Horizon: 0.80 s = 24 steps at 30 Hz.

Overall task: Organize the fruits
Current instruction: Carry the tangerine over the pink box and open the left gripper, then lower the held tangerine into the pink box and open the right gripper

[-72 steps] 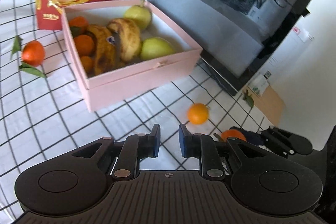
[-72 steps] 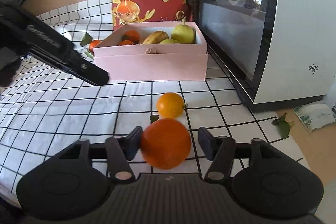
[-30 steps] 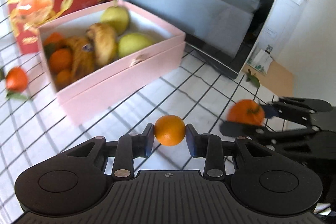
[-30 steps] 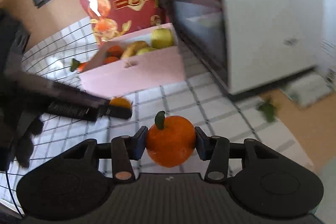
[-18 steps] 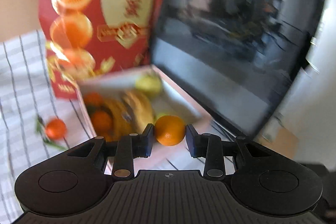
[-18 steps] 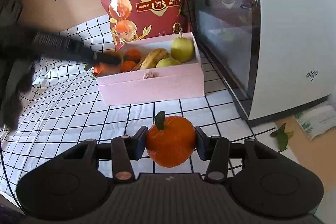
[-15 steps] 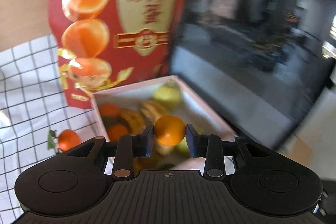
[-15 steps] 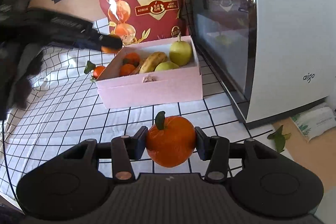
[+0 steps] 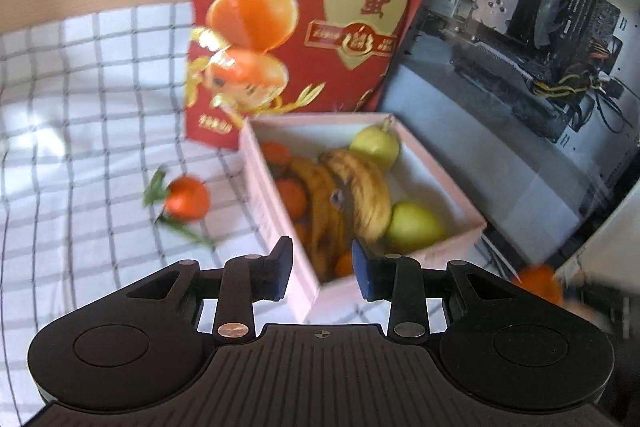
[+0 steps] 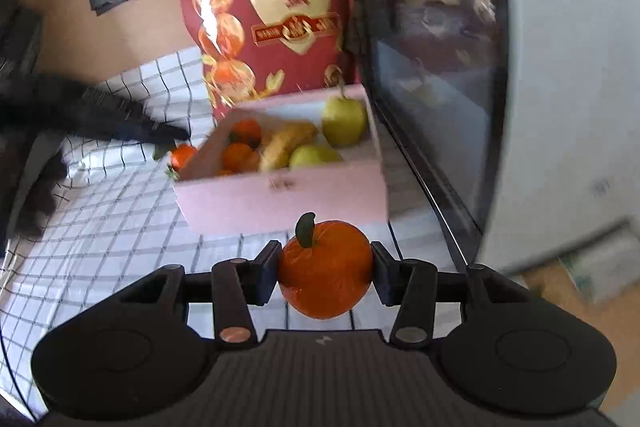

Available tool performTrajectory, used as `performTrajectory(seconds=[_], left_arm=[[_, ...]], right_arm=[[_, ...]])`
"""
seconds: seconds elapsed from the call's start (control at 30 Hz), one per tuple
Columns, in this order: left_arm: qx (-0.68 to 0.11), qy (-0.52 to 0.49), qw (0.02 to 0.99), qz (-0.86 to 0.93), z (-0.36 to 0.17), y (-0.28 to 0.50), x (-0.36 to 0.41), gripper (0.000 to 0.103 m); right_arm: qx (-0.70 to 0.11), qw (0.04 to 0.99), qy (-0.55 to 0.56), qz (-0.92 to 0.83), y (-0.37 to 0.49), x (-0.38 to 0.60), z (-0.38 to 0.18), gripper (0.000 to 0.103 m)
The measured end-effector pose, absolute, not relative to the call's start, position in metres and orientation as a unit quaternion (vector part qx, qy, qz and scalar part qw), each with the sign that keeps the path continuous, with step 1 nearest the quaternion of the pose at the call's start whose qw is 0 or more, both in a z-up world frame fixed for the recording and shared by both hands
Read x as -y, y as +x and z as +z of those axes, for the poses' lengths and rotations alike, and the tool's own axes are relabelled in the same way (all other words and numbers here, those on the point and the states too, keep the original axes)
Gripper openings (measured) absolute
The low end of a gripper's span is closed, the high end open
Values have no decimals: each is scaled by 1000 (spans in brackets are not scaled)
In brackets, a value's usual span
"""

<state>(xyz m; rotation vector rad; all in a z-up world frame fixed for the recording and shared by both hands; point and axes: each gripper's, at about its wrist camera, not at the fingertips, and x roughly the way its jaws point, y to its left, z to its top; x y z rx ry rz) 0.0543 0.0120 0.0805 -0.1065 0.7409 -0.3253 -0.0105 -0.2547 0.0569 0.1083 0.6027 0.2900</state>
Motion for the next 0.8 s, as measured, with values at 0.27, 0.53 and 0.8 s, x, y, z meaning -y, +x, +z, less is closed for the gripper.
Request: performTrajectory(seconds=[0.27, 0.53, 0.8], left_arm=[[-399, -76, 897, -172, 52, 6, -26, 37], [-410, -83, 897, -140, 42, -3, -59, 36], [-422, -104, 894, -107, 34, 10, -85, 36]], right_arm=[[-281, 952, 24, 118, 92, 219, 82, 47], [-296, 948, 35, 114, 151, 210, 64, 55], [-273, 949, -44, 153, 97, 168, 69, 66]])
